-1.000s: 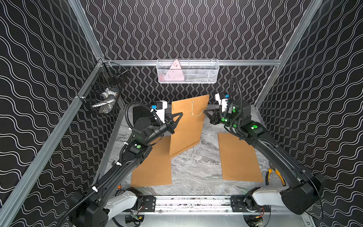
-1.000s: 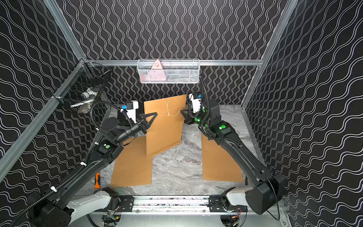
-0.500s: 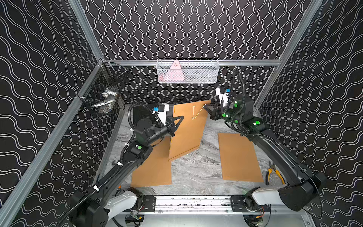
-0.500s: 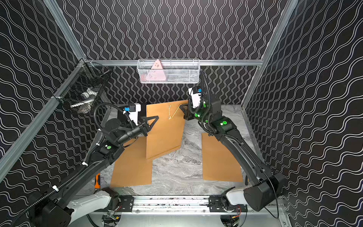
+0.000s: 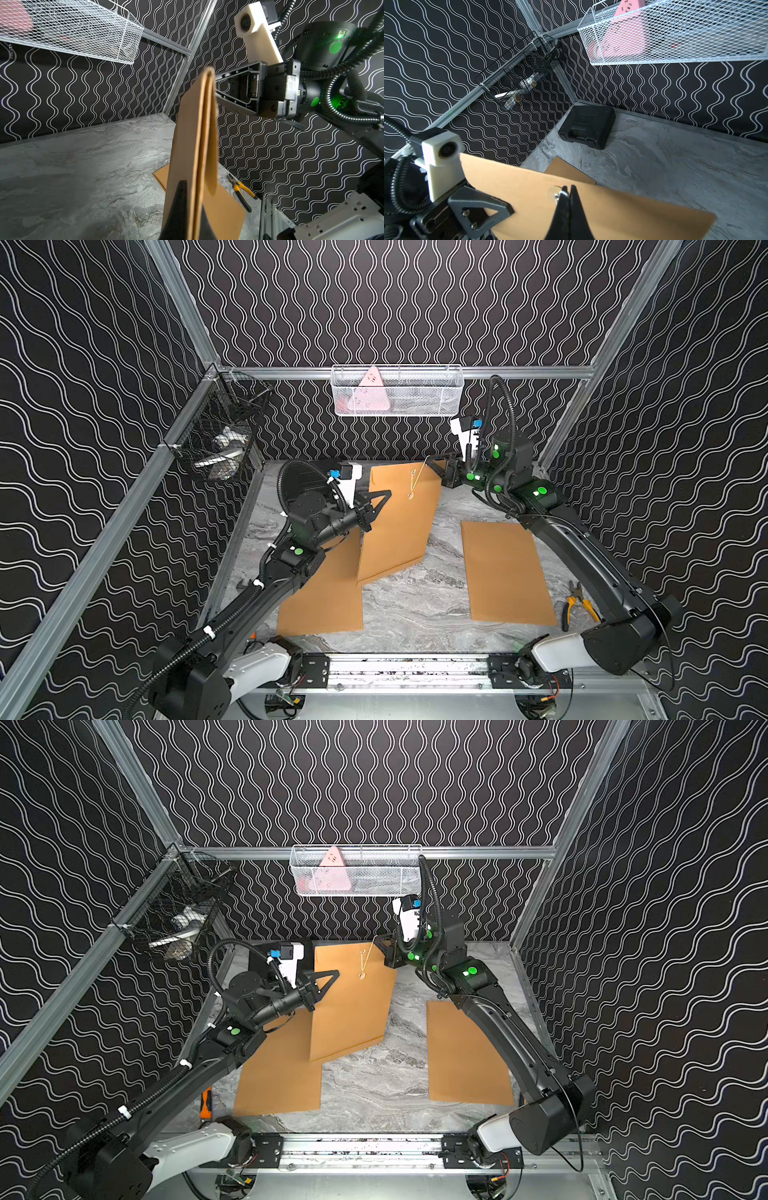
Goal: Open the file bag
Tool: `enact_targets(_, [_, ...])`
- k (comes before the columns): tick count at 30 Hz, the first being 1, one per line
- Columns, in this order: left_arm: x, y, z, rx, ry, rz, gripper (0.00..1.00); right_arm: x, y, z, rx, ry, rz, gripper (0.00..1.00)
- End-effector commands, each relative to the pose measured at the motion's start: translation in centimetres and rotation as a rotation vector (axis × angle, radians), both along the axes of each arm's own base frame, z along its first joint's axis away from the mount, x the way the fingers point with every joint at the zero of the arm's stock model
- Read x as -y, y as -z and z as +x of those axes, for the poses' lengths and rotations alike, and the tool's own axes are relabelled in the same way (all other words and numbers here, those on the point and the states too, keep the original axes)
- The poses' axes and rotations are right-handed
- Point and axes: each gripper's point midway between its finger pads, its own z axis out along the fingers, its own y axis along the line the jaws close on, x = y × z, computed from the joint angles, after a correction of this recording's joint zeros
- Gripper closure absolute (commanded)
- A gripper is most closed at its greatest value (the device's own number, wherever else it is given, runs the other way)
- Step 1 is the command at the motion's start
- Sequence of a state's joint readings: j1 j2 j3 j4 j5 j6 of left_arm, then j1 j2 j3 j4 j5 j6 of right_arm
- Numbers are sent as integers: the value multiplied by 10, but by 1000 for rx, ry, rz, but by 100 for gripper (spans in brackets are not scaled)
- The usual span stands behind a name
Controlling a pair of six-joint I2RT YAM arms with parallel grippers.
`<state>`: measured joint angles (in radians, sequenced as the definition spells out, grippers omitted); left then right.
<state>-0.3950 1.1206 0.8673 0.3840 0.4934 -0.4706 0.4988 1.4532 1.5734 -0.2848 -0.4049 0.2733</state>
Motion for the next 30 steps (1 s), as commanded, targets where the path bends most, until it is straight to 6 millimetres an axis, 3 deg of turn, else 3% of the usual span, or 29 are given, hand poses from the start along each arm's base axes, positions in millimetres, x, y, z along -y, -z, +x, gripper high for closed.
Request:
enact_targets(1, [1, -10, 0, 46, 11, -26, 100, -9, -7, -4, 17, -37, 3, 100])
enact_targets(18, [3, -11, 7, 38, 5, -54, 100, -60, -11, -18, 27, -148, -3, 100])
enact_targets(30, [-5, -24, 18, 43, -65, -91, 100, -76, 4, -32, -2, -174, -12, 100])
